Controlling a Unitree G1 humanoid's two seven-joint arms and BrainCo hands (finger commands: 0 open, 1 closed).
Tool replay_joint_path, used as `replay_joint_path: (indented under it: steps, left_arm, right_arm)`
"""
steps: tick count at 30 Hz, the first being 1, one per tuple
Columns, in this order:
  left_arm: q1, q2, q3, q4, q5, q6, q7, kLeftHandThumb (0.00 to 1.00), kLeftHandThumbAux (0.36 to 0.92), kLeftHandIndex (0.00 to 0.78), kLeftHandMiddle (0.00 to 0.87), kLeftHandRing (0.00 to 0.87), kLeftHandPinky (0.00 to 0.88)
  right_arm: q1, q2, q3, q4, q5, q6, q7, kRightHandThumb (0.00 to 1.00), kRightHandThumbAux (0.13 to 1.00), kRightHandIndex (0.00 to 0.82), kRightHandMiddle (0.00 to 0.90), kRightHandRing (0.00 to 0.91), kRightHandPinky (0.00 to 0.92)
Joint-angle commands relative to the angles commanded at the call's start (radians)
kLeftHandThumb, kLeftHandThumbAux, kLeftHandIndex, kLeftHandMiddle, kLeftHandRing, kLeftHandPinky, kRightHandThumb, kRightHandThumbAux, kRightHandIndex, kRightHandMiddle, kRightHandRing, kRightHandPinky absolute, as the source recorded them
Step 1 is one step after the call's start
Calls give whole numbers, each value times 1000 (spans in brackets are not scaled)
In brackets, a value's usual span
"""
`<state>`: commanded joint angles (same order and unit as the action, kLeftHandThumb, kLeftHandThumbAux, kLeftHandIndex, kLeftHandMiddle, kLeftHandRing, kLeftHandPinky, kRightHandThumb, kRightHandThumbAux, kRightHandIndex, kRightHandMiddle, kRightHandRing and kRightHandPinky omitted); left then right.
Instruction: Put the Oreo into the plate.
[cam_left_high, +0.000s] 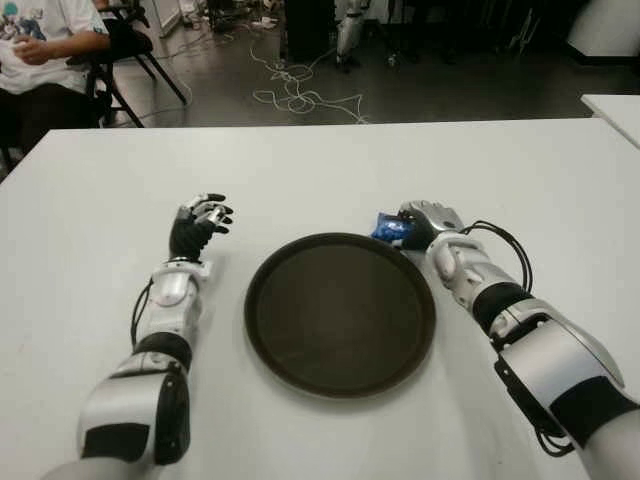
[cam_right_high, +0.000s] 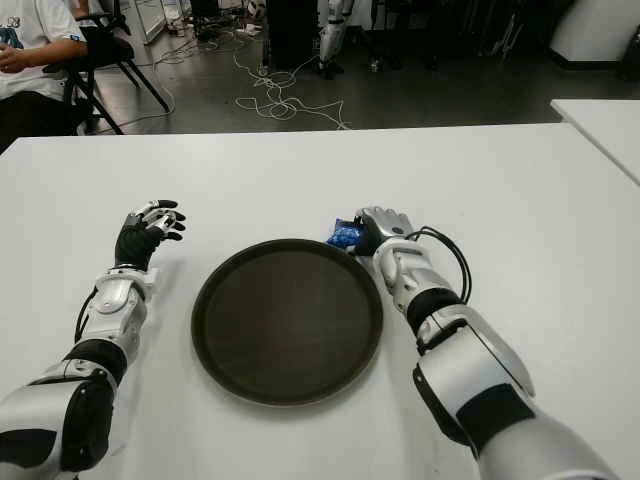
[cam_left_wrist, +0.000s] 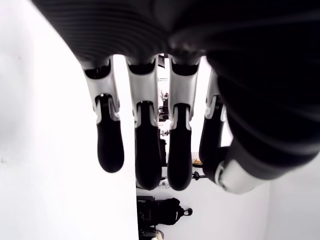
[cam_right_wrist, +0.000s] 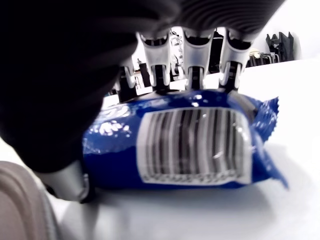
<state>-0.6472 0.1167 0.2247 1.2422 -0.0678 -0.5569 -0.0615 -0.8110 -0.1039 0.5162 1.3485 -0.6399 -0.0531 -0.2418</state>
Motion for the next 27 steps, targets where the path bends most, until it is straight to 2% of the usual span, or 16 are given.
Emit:
replay_joint_path:
  steps: [6,18,27]
  left_arm:
    - [3,2,-4,-1,3,-3,4,829,676,385,505,497,486]
    - [5,3,-5,-2,-1,-12,-3,828,677,379,512,498,487]
    - [4,5,-3,-1,-4,-10,-16,828,677,381,507,496,492]
  right_arm:
    - [4,-2,-8,0,-3,-11,-31,207,798,517,575,588,601]
    - [8,-8,-12,0,-4,-32,-60,229,817,558,666,665,663]
    - [5,-7,-17,2,-2,-27,-62,227,817,552,653,659,658]
